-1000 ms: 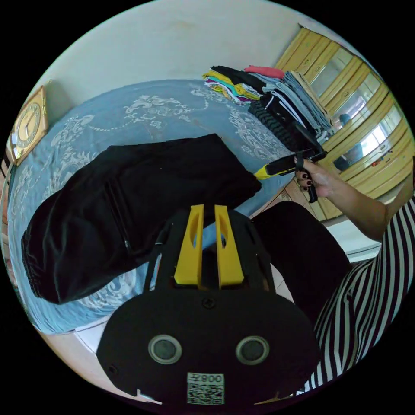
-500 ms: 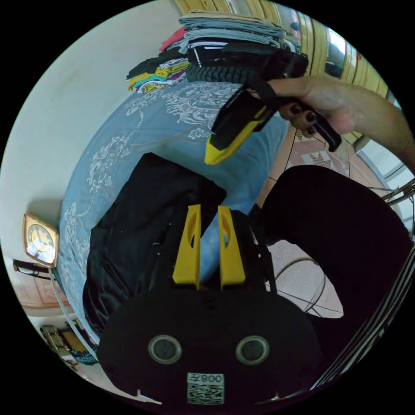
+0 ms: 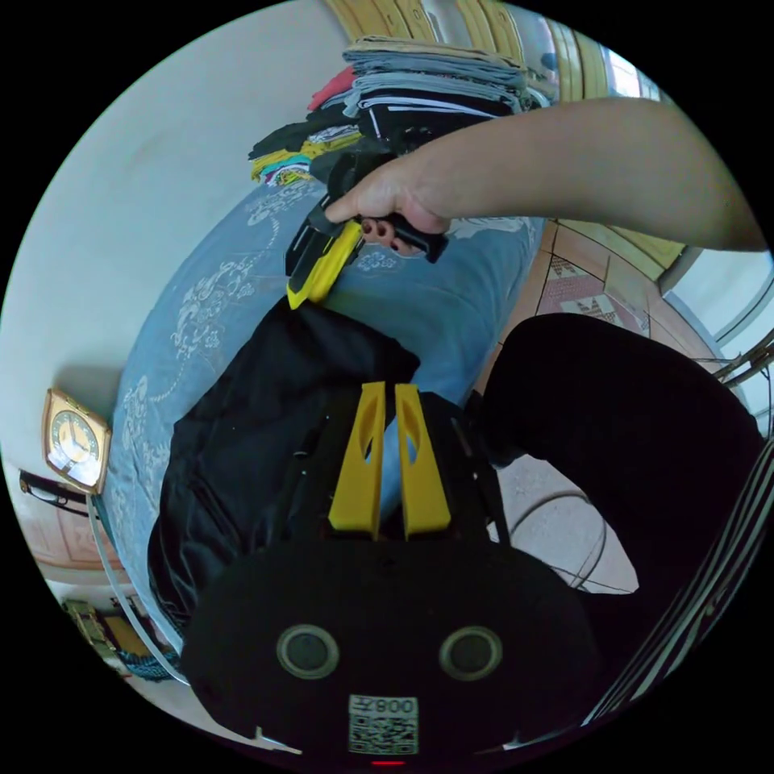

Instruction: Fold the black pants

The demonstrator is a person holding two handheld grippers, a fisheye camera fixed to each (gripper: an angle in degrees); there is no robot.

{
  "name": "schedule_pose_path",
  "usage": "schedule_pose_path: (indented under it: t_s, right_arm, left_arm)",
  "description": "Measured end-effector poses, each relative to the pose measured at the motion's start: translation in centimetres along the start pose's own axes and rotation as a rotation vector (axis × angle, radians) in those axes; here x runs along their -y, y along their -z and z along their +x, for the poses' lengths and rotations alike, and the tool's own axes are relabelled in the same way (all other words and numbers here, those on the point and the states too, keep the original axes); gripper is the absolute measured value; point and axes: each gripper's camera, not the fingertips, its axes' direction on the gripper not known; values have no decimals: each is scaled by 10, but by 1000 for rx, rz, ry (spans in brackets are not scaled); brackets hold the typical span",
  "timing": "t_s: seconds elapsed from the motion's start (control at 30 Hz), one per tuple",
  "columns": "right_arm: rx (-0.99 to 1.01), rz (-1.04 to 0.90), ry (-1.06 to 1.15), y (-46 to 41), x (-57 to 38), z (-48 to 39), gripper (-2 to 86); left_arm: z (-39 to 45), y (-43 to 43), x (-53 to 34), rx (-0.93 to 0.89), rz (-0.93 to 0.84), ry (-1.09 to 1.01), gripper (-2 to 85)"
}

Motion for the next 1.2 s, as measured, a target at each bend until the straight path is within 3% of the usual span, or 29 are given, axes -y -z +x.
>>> schedule_pose_path:
  t_s: [0.27, 0.4, 0.6, 0.9, 1.2]
  right_arm:
    - [131, 114, -61, 27, -32, -18, 24]
    - [158, 161, -91, 33, -53, -35, 23]
    - [206, 203, 24, 25, -46, -116, 22]
    - [290, 110, 232, -65, 30, -262, 15]
    - [244, -79, 268, -202, 108, -365, 5]
  left_arm:
    - [-39, 48, -18, -117, 106, 14, 24]
    - [-78, 69, -42, -286, 166, 120, 22]
    - [-166, 129, -109, -394, 329, 290, 17]
    - [-341, 198, -292, -471, 622, 743, 20]
    - [-452, 221, -444, -359, 626, 1008, 26]
